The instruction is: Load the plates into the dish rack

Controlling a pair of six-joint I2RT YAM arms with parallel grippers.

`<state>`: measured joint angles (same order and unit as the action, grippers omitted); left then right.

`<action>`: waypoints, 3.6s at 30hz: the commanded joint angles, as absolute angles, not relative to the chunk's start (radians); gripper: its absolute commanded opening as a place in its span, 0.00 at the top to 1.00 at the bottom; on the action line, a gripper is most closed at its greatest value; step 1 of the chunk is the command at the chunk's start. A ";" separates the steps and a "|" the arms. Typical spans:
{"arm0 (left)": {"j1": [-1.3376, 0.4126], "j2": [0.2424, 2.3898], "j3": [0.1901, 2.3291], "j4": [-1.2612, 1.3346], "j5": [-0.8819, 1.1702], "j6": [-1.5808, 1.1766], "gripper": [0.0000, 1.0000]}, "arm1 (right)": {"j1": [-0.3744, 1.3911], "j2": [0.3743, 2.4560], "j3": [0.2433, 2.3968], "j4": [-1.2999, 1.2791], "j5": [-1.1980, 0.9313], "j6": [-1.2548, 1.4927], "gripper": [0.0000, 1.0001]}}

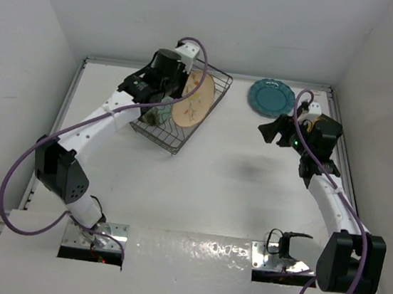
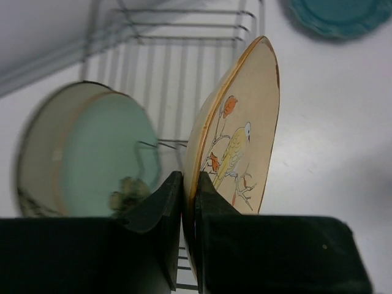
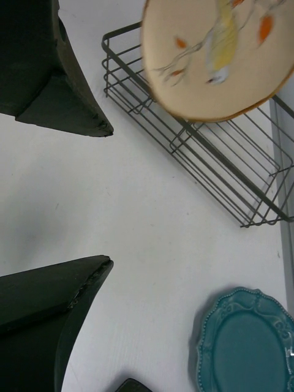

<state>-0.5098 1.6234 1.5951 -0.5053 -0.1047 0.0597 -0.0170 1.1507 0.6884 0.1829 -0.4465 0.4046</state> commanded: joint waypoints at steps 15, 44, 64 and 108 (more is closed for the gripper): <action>-0.482 1.453 1.361 0.024 -0.515 0.339 1.00 | -0.015 1.141 0.638 0.201 -0.448 0.408 0.23; -0.397 1.517 1.249 0.172 -0.460 0.379 1.00 | -0.015 1.140 0.604 0.156 -0.468 0.350 0.23; -0.384 1.585 1.161 0.189 -0.385 0.374 1.00 | -0.015 1.158 0.607 0.138 -0.489 0.325 0.22; -0.390 1.551 1.618 -0.463 0.052 0.261 0.00 | -0.364 1.891 0.296 1.273 0.170 1.299 0.30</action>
